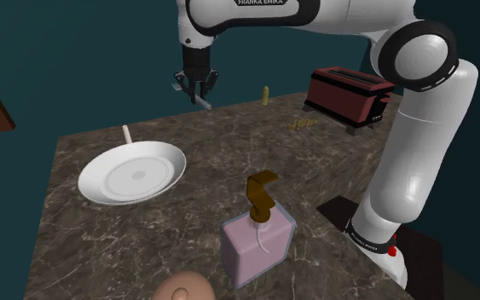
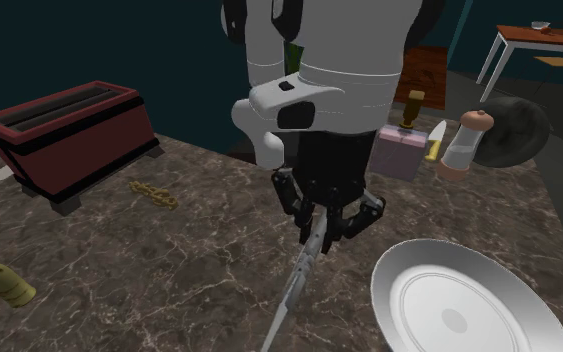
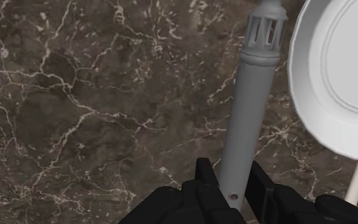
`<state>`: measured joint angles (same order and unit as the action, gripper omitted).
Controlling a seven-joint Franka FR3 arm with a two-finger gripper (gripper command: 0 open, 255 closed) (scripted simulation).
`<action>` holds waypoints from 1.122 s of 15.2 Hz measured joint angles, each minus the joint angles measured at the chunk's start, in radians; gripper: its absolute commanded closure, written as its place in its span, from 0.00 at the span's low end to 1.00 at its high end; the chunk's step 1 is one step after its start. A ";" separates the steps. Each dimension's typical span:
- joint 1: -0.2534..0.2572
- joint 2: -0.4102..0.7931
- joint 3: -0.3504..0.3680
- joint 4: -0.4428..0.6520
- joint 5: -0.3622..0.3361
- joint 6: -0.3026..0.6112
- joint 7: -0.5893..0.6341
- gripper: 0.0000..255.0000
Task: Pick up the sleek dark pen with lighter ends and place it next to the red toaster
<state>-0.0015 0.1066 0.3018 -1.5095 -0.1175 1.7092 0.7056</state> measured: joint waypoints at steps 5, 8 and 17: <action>0.007 0.024 0.003 0.103 -0.007 -0.081 0.000 1.00; 0.010 0.039 0.004 0.162 -0.012 -0.125 -0.003 1.00; 0.036 0.118 0.011 0.397 -0.041 -0.285 -0.002 1.00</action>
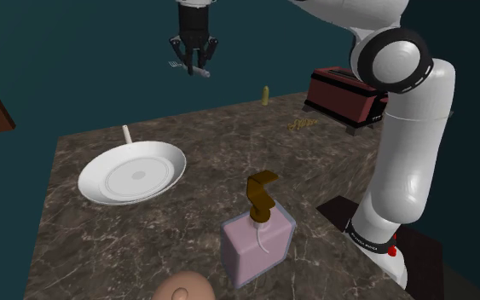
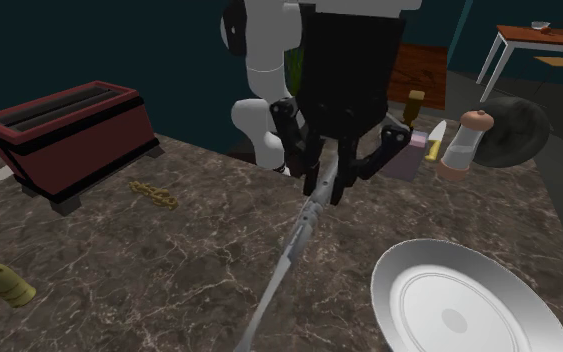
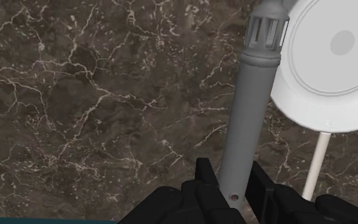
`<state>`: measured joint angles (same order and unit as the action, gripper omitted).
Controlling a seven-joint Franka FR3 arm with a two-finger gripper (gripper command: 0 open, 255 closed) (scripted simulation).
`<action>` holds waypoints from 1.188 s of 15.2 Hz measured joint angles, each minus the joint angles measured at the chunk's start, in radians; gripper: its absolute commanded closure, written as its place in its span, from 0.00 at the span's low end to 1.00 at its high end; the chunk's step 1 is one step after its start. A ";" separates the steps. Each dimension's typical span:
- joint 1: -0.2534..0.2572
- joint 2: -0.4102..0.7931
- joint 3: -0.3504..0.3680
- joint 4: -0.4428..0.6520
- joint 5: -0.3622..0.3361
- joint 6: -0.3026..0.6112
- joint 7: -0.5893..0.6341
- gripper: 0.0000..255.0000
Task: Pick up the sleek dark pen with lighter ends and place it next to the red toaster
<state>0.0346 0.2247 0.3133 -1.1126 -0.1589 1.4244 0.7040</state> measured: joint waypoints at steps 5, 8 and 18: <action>-0.014 -0.022 -0.004 0.021 0.008 -0.042 -0.021 1.00; -0.068 -0.163 -0.027 -0.166 0.060 0.016 -0.071 1.00; -0.157 -0.519 -0.157 -0.559 0.147 0.072 -0.277 1.00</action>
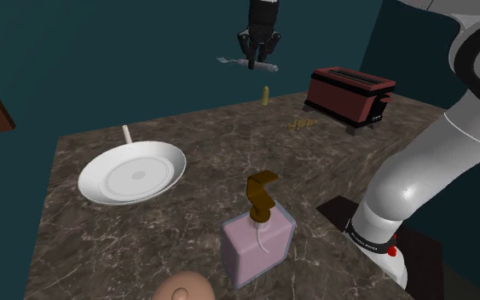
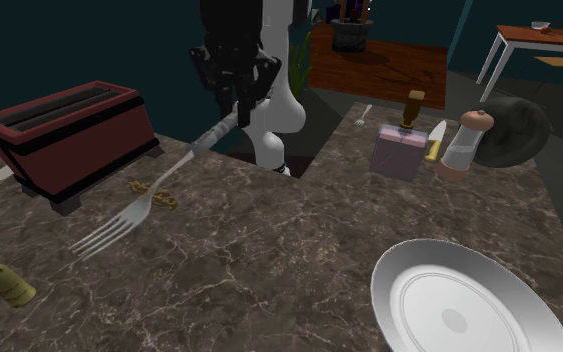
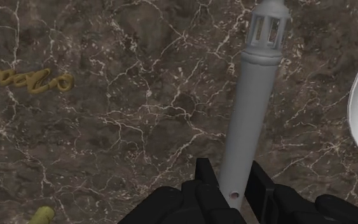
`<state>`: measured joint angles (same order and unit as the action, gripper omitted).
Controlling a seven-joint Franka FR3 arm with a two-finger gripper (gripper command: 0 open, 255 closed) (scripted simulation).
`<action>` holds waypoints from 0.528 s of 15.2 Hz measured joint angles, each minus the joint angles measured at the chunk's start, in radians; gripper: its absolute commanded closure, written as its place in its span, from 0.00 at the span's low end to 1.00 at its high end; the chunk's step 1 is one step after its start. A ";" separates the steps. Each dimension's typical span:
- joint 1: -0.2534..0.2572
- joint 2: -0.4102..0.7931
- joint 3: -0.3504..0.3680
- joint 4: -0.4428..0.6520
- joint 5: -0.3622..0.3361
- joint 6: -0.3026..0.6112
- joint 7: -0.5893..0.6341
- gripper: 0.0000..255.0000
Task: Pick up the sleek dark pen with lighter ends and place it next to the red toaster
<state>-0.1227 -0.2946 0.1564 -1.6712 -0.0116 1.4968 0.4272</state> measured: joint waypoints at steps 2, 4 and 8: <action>-0.012 -0.063 -0.035 -0.062 0.003 0.001 -0.047 1.00; -0.018 -0.107 -0.057 -0.091 0.003 -0.013 -0.076 1.00; -0.038 -0.206 -0.124 -0.180 -0.010 -0.021 -0.162 1.00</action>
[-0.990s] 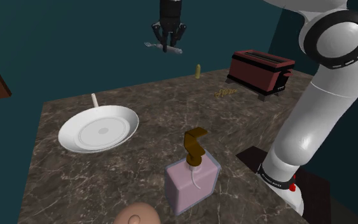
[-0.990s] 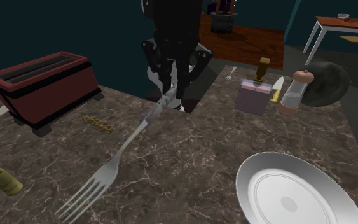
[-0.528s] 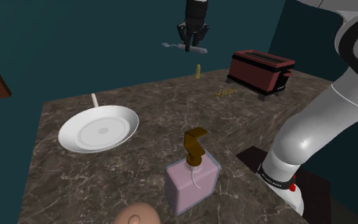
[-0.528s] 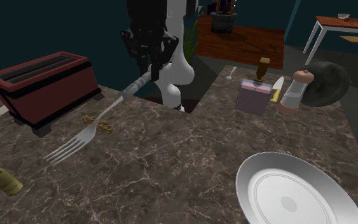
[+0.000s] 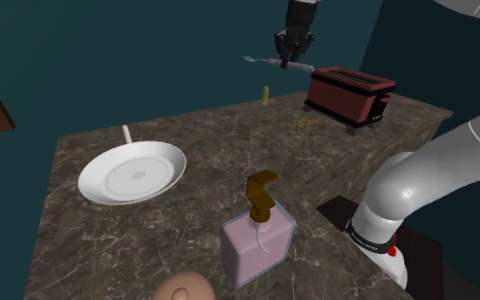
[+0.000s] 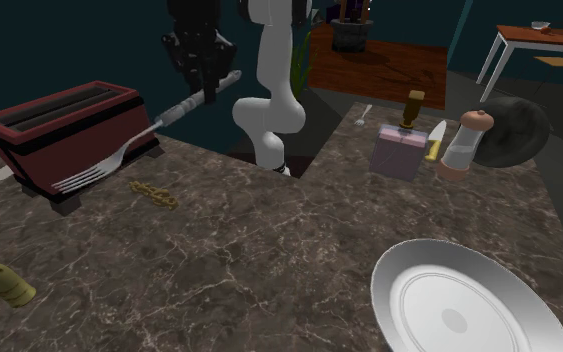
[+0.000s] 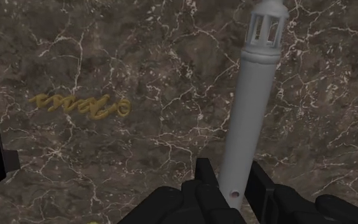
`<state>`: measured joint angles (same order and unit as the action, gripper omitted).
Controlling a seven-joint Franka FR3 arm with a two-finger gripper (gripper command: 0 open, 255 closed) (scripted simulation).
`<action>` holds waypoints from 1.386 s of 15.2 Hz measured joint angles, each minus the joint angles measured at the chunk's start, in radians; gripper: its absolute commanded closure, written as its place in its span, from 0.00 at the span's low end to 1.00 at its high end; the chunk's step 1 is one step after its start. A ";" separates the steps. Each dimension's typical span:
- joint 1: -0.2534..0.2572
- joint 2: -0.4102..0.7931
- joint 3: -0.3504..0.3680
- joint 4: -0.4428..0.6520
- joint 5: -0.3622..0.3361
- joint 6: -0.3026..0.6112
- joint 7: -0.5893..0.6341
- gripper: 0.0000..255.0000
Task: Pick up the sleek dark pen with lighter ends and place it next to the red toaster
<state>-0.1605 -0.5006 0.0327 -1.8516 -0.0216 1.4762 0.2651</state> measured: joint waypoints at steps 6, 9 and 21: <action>-0.027 -0.139 -0.098 -0.097 -0.040 -0.037 -0.120 1.00; -0.041 -0.178 -0.150 -0.123 -0.068 -0.047 -0.183 1.00; -0.051 -0.269 -0.168 -0.332 -0.085 0.072 -0.192 1.00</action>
<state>-0.2119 -0.7695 -0.1351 -2.1837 -0.1069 1.5480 0.0733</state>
